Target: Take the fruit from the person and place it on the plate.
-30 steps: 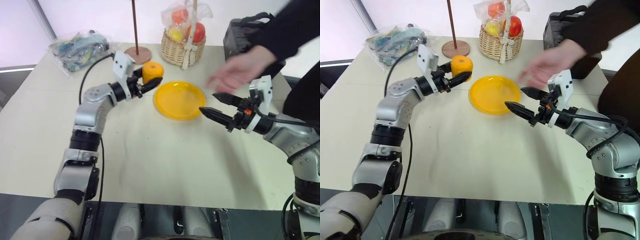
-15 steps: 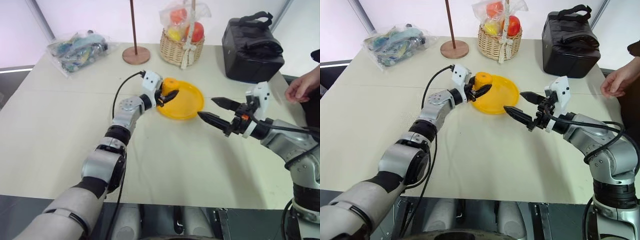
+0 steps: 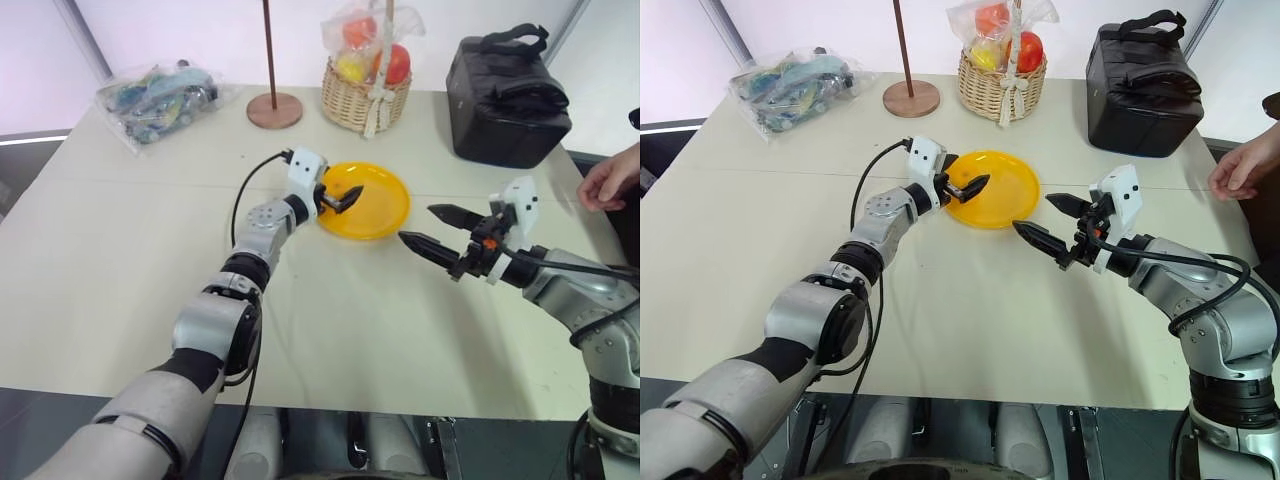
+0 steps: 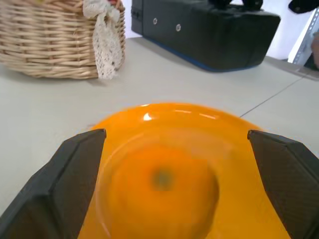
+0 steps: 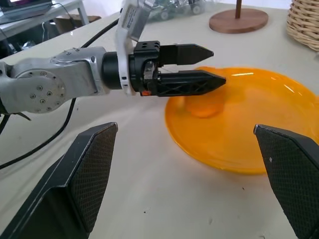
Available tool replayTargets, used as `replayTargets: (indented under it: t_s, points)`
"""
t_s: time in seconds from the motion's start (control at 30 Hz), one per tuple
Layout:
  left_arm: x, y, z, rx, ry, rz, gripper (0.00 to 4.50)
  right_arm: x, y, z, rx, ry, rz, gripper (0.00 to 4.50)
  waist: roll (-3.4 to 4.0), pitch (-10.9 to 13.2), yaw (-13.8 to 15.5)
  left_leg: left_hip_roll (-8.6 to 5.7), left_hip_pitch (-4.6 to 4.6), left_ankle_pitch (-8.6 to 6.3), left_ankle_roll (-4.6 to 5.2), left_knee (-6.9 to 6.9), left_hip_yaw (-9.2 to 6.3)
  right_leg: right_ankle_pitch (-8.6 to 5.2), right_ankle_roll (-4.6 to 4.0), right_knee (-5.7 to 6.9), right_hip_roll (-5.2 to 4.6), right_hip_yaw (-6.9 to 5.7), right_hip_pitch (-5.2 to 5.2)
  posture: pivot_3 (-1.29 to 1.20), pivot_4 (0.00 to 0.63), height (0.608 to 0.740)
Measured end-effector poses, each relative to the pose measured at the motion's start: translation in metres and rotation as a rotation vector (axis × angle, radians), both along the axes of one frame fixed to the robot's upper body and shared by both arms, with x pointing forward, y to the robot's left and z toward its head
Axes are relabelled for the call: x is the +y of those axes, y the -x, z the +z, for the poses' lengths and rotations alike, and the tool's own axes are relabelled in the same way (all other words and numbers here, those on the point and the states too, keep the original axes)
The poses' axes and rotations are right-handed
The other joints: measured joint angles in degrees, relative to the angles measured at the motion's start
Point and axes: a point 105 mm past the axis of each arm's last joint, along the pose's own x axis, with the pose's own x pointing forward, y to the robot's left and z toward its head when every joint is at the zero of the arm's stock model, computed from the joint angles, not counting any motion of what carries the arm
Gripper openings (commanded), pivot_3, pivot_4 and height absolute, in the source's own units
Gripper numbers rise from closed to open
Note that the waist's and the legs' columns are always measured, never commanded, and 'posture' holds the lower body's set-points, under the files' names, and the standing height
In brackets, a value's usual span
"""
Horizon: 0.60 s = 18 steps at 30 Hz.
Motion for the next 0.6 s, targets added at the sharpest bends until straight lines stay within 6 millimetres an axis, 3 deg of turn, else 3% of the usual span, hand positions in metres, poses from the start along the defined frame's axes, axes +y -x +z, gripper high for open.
replayTargets:
  t_s: [0.17,0.27,0.43,0.47,0.53,0.6]
  points:
    - [0.004,-0.002,0.002,0.000,0.018,0.023,4.46,0.000,-0.001,0.000,-0.002,0.004,-0.003,4.50,0.00,0.0,0.0,0.00,0.00,0.00,0.00,0.00,0.00,0.00,0.00,0.01,0.00,0.00,0.00,0.00,0.150,0.740]
    - [0.018,-0.006,0.013,-0.024,0.050,0.048,4.46,0.000,-0.001,0.001,-0.004,0.003,-0.004,4.50,0.00,0.0,-0.1,0.01,0.00,0.00,0.00,-0.01,0.00,0.00,0.00,0.01,0.00,0.00,-0.02,0.00,0.150,0.740]
    - [0.070,-0.006,0.073,-0.192,0.050,0.069,4.46,-0.004,-0.013,0.006,-0.050,0.007,-0.046,4.50,0.04,0.0,-0.6,0.03,0.03,0.00,-0.01,-0.06,0.00,0.00,0.00,0.03,0.02,0.01,-0.01,0.00,0.150,0.740]
    - [0.081,-0.002,0.077,-0.206,0.040,0.072,4.46,-0.007,-0.019,0.007,-0.068,0.003,-0.076,4.50,0.08,0.0,-0.7,0.03,0.09,0.01,-0.01,-0.07,0.02,0.00,0.00,0.03,0.02,0.04,0.04,0.00,0.150,0.740]
    - [0.095,0.007,0.070,-0.187,0.023,0.075,4.46,-0.013,-0.029,0.006,-0.089,0.006,-0.133,4.50,0.10,-0.1,-0.9,0.03,0.10,0.01,-0.01,-0.06,0.02,0.00,0.00,0.03,0.02,0.04,0.05,0.00,0.150,0.740]
    - [0.113,0.022,0.043,-0.106,0.014,0.094,4.46,-0.019,-0.041,0.004,-0.111,0.006,-0.190,4.50,0.10,-0.1,-1.2,0.03,0.08,0.01,-0.02,-0.05,0.01,0.00,0.00,0.04,0.01,0.04,0.04,0.00,0.150,0.740]
